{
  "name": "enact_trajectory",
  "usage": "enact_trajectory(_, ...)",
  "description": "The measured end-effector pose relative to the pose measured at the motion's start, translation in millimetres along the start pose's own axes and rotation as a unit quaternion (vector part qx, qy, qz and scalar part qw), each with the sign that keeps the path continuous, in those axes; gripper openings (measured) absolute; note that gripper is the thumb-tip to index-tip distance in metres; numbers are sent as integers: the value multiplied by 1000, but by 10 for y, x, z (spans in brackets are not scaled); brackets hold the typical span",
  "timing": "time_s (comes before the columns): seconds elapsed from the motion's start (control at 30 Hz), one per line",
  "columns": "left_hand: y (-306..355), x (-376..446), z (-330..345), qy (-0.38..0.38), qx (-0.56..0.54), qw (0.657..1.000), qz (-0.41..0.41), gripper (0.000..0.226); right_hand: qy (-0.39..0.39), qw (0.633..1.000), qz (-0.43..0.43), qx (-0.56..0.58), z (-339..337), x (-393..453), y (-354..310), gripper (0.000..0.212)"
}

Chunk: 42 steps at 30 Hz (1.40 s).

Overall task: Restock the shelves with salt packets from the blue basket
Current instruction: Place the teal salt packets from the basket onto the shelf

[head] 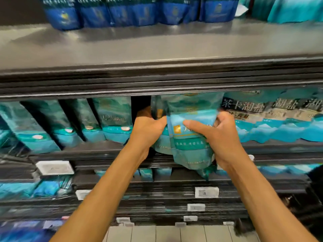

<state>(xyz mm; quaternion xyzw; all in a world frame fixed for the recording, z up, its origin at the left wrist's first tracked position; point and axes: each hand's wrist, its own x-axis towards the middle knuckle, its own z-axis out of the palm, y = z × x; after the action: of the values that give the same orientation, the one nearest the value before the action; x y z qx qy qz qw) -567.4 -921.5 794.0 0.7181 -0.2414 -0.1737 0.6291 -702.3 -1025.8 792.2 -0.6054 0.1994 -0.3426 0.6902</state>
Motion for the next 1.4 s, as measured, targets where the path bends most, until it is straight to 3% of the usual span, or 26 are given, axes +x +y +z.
enact_trajectory(0.1, -47, -62, -7, 13, 70, 997, 6, 45, 37, 999, -9, -6, 80, 9, 51, 18)
enact_trajectory(0.3, -219, -441, -163, -50, 65, 995, 49, 28, 77, 995, -56, 6, 189, 78, 56, 20)
enact_trajectory(0.4, -430, -731, -344, -49, 18, 997, 52, 63, 79, 993, -88, 17, 315, 175, 76, 26)
enact_trajectory(0.57, -631, -960, -645, 10, 25, 992, 122, 23, 56, 994, -98, 2, 671, 301, 251, 38)
enact_trajectory(0.83, -788, -1026, -973, 83, 41, 982, 165, 20, 21, 990, -121, -72, 919, 290, 329, 37)
enact_trajectory(1.13, -672, -631, -997, 122, 150, 962, 190, 7, 2, 998, -39, -43, 702, 138, 181, 23)
enact_trajectory(1.3, -677, -515, -981, 136, 195, 948, 212, 7, 39, 997, -37, -57, 486, 31, 139, 13)
enact_trajectory(1.4, -712, -493, -974, 137, 201, 946, 213, 5, 76, 994, -65, -53, 360, -15, 141, 21)
